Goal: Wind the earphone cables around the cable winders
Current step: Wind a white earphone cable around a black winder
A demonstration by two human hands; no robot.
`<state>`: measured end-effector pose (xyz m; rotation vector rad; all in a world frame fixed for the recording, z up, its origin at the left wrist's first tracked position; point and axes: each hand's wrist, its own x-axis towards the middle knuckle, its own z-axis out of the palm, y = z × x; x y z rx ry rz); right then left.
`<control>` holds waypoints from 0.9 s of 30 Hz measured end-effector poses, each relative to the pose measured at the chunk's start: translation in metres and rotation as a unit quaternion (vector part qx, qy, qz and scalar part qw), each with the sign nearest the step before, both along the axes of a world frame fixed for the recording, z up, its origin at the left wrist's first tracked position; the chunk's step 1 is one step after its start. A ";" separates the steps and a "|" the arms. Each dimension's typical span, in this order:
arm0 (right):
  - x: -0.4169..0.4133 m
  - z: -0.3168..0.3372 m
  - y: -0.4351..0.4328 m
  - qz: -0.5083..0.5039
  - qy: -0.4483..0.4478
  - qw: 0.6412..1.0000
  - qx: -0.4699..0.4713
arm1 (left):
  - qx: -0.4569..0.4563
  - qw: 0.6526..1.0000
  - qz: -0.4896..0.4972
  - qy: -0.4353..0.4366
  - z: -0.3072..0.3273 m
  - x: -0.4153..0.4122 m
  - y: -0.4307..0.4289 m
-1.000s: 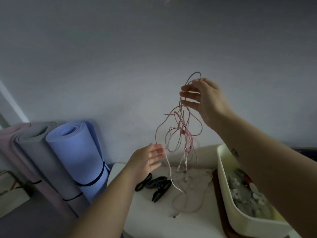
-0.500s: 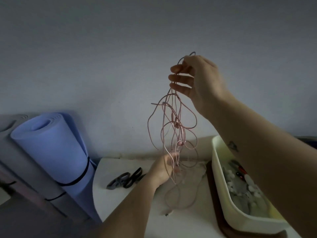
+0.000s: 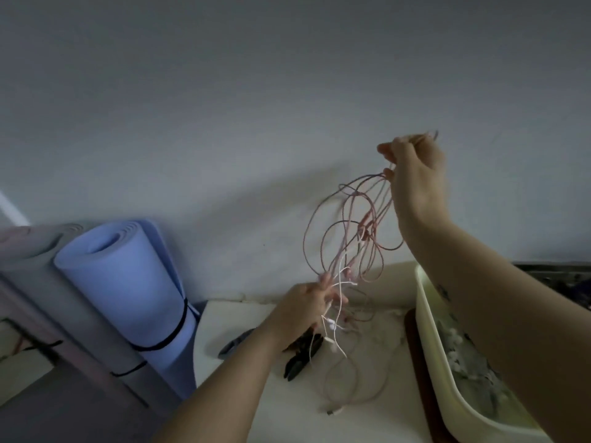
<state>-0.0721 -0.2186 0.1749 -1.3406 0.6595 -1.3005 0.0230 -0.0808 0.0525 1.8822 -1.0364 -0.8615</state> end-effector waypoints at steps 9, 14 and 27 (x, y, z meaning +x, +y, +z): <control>-0.010 -0.055 -0.002 0.052 0.297 0.944 -0.137 | -0.054 0.987 0.038 -0.148 0.079 0.009 0.013; -0.013 -0.079 0.001 0.113 0.437 0.863 -0.229 | -0.127 0.979 0.069 -0.141 0.113 0.006 0.013; -0.022 -0.106 -0.023 0.106 0.533 0.833 -0.102 | -0.305 0.932 0.176 0.088 0.139 0.006 0.020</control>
